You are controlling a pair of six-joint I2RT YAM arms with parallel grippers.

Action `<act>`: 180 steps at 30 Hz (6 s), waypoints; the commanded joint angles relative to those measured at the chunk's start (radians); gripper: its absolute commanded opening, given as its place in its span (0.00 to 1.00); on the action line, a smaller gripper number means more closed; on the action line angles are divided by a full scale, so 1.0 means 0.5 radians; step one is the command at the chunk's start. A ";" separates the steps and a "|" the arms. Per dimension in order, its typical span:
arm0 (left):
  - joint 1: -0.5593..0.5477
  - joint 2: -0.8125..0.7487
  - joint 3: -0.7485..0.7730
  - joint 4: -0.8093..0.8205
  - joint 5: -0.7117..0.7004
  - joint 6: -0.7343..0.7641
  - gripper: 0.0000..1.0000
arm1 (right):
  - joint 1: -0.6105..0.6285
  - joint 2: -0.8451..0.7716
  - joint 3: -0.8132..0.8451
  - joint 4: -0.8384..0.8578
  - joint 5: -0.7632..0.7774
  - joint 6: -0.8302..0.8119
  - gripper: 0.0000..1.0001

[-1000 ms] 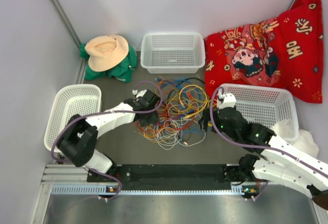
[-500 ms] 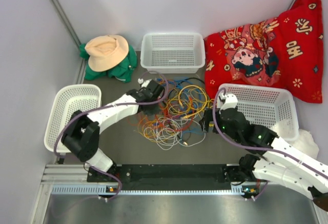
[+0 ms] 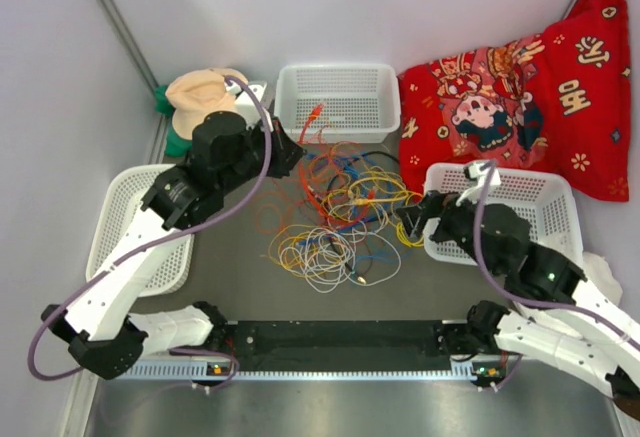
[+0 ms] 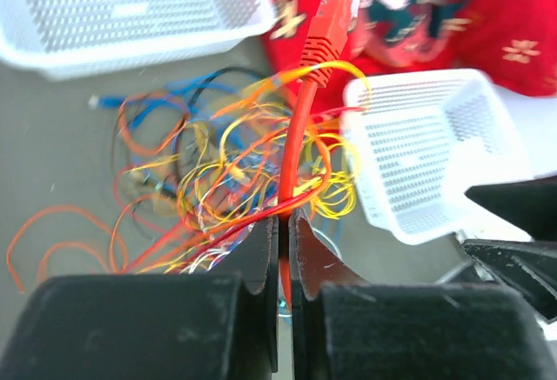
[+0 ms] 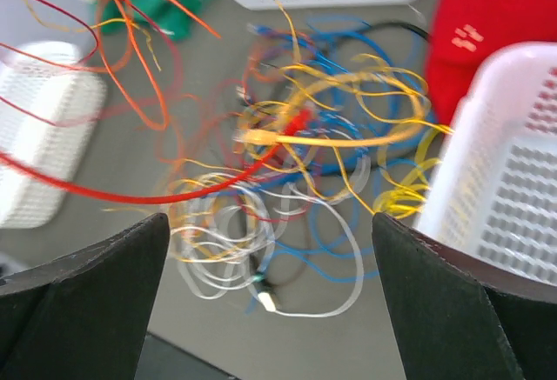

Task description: Untangle the cables

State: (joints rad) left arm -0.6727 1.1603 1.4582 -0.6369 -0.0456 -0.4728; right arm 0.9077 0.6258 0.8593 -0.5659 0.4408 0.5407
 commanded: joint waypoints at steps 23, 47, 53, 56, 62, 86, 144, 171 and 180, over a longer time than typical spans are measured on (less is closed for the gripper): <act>-0.004 0.207 0.133 0.129 0.576 0.025 0.00 | 0.222 0.755 0.110 0.926 -1.118 -0.336 0.86; -0.004 -0.053 -0.327 0.141 -0.139 -0.140 0.99 | 0.228 0.792 1.159 -0.647 -0.537 -0.345 0.00; -0.004 -0.302 -0.716 0.822 0.262 -0.205 0.99 | 0.228 0.749 1.089 -0.556 -0.842 -0.241 0.00; -0.004 -0.384 -0.891 1.123 0.398 -0.199 0.99 | 0.231 0.743 1.089 -0.571 -0.872 -0.219 0.00; -0.011 -0.565 -1.348 1.834 0.606 -0.162 0.99 | 0.228 0.755 1.119 -0.589 -0.967 -0.180 0.00; -0.237 -0.256 -1.404 2.341 0.809 -0.073 0.95 | 0.231 0.810 1.132 -0.506 -1.170 -0.137 0.00; 0.287 -0.274 -1.211 0.599 -0.090 -0.487 0.70 | 0.228 0.472 1.629 -0.454 -1.069 -0.133 0.00; -0.194 -0.287 -1.450 2.746 0.615 -0.024 0.99 | 0.231 0.681 1.481 -0.095 -1.731 0.136 0.00; -0.333 0.167 -1.367 3.093 0.462 0.062 0.99 | 0.231 0.700 1.429 -0.046 -1.799 0.185 0.00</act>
State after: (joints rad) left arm -0.8352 1.1774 0.7193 0.7456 0.2081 -0.4679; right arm 1.0126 0.9802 1.5806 -0.6693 -0.4248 0.6140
